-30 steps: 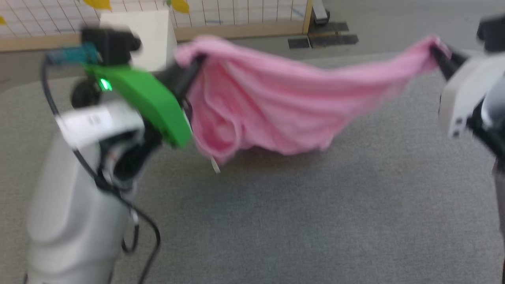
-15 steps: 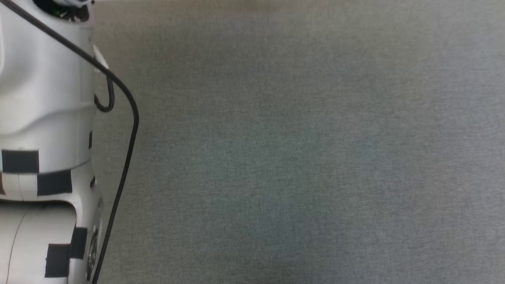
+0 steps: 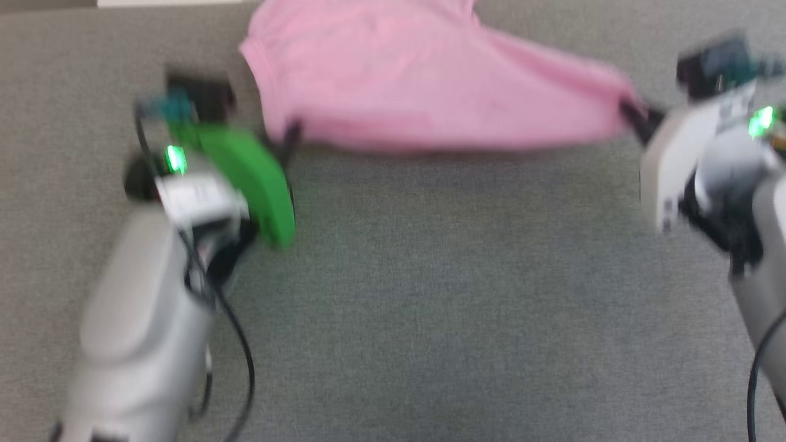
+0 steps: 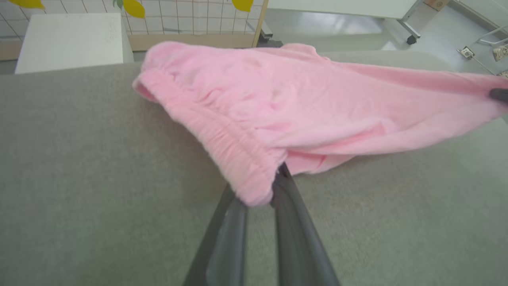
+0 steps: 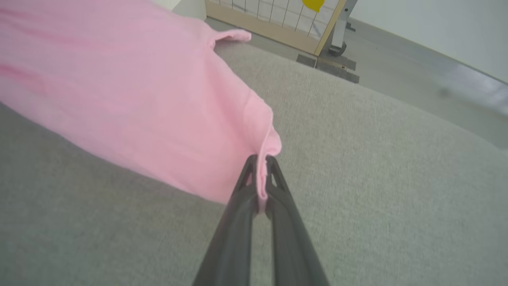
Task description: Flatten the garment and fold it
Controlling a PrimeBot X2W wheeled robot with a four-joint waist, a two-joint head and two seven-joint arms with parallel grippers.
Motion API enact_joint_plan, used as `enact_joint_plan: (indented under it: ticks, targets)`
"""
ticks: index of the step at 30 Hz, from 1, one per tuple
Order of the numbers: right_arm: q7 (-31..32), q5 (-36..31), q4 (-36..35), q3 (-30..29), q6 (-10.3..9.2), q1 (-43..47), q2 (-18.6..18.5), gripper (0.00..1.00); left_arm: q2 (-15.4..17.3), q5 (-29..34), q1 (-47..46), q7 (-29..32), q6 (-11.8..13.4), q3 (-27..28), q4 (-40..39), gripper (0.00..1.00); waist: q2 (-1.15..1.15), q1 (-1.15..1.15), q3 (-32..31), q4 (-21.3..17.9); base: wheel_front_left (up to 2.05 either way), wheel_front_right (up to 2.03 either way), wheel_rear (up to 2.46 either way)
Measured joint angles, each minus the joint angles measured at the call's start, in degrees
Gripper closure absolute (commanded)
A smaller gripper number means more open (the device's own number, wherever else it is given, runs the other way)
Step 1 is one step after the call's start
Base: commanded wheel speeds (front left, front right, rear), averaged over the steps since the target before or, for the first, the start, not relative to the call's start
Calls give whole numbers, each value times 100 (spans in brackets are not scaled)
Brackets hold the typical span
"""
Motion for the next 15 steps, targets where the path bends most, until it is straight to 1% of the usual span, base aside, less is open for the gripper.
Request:
enact_joint_plan:
  ticks: [3, 7, 10, 15]
  targets:
    - [360, 252, -620, -87, 0, 1022, -212, 100, 167, -147, 1215, 227, 47, -88, -591, 100, 0, -1, -253, -3, 0, 0, 0]
    - [868, 346, -1448, -527, 0, 2408, -249, 100, 342, -359, 2649, 455, 383, -135, -1483, 100, 0, -1, -597, -11, 0, 0, 0]
    - [1303, 276, -2064, -990, 0, 3455, -66, 100, 490, -359, 3500, 683, 642, -246, -2082, 100, 0, -1, -840, -9, 0, 0, 0]
    - [2143, 114, -3130, -1591, 0, 5101, 455, 100, 725, -435, 4687, 1073, 1062, -333, -2948, 100, 0, -1, -1208, 23, 0, 0, 0]
